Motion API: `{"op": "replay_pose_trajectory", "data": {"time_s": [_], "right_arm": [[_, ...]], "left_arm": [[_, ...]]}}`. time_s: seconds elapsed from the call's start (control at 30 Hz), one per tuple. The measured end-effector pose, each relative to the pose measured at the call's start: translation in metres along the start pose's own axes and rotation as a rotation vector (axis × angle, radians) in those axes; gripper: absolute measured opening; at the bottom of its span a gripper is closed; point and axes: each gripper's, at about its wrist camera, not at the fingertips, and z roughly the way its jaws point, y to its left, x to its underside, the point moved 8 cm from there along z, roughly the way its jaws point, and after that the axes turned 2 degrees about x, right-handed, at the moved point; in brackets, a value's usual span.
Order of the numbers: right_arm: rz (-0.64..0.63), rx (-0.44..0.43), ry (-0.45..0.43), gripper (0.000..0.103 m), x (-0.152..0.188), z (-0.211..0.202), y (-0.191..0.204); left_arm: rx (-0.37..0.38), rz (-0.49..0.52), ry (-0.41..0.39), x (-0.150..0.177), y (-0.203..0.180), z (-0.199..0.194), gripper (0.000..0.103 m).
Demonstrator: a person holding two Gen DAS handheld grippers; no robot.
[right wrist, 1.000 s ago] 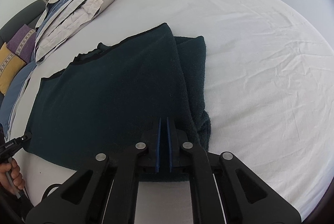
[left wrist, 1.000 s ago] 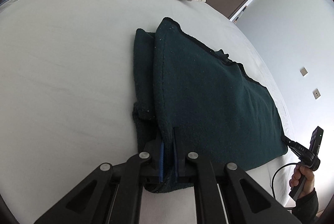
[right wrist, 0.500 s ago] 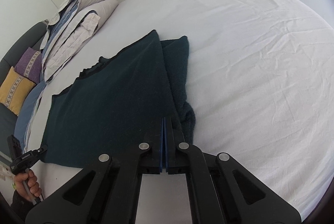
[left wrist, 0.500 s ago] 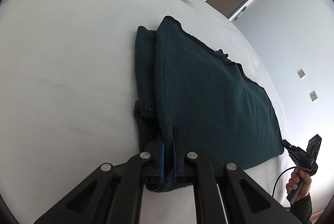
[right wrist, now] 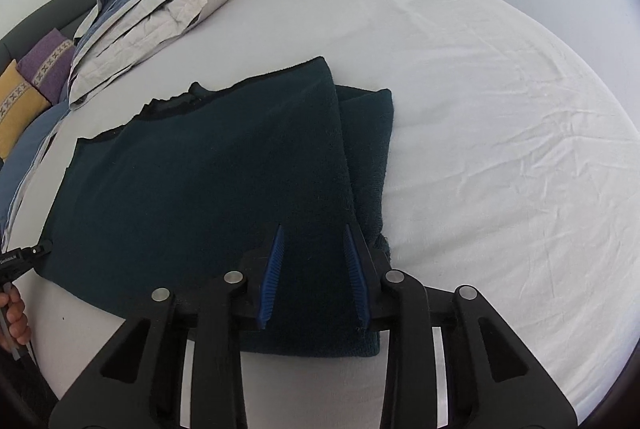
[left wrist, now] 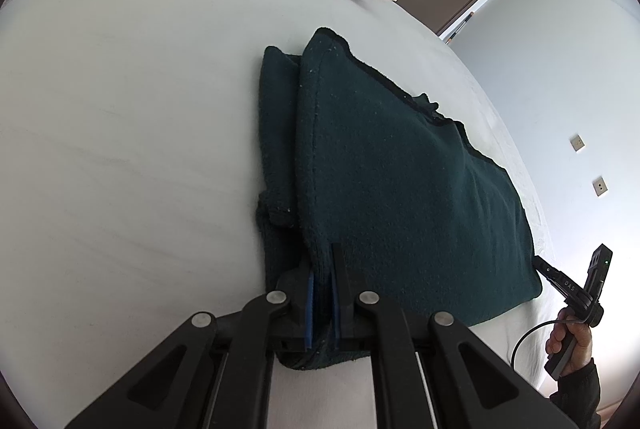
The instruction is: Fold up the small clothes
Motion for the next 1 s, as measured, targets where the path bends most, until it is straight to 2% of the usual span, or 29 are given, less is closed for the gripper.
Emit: {"op": "replay_pose_trajectory", "data": {"time_s": [0.1,0.27,0.43,0.5,0.6,0.77,0.9,1.0], "right_arm": [[0.023,0.009,0.006,0.013,0.0,0.002,-0.006],[0.017,0.024,-0.022,0.013,-0.003,-0.008,-0.007],[0.028,0.057,-0.002,0.013,-0.003,-0.001,-0.013],[0.042,0.036,0.003,0.013,-0.003,0.001,-0.014],[0.005,0.041,0.059,0.013,0.005,0.012,-0.011],[0.007,0.032,0.068,0.013,0.006,0.012,-0.01],[-0.012,0.06,0.055,0.002,0.007,0.006,-0.01],[-0.003,0.059,0.043,0.002,0.009,-0.001,-0.011]], "left_arm": [[0.001,-0.001,0.0,0.0,0.0,0.0,0.007],[0.0,0.0,-0.002,0.0,-0.001,0.0,0.007],[-0.001,0.003,-0.002,0.0,0.0,0.0,0.007],[-0.001,0.004,0.001,0.0,-0.001,0.001,0.007],[-0.001,0.004,0.001,0.0,-0.001,0.002,0.007],[-0.003,0.01,0.003,-0.001,-0.002,0.002,0.007],[-0.016,0.037,0.009,-0.001,-0.004,0.002,0.007],[-0.022,0.047,0.01,-0.001,-0.004,0.002,0.007]]}}
